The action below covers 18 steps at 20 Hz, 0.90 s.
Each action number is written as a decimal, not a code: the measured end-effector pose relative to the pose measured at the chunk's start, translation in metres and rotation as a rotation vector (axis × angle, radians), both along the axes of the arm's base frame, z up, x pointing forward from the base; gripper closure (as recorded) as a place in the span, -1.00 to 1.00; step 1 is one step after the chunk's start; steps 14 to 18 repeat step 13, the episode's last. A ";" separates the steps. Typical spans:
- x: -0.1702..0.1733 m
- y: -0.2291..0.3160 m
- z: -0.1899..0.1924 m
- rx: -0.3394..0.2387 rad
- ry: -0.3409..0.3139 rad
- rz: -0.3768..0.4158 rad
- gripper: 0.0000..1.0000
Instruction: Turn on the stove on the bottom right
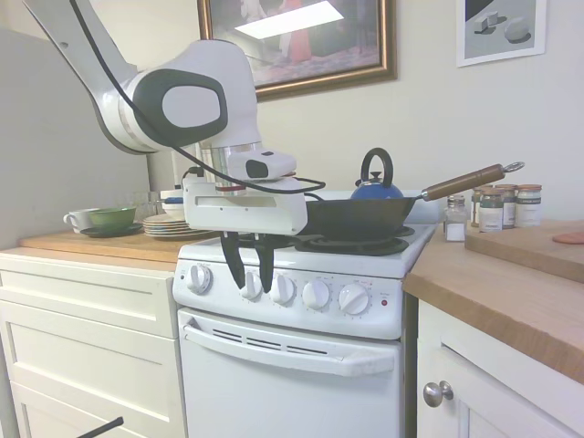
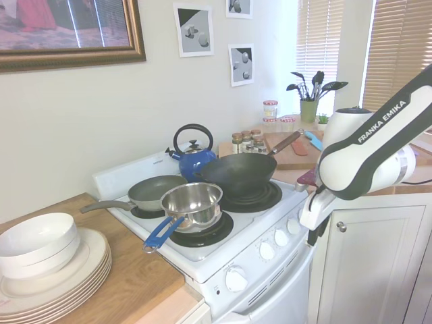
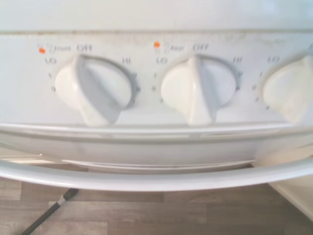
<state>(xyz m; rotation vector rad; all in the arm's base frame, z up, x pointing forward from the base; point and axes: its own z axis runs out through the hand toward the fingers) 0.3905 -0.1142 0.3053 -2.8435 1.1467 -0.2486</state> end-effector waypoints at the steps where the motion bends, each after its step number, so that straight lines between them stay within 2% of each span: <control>1: 0.000 0.001 0.000 0.001 0.000 0.000 -1.00; 18: 0.001 0.003 0.004 0.019 -0.014 -0.021 -1.00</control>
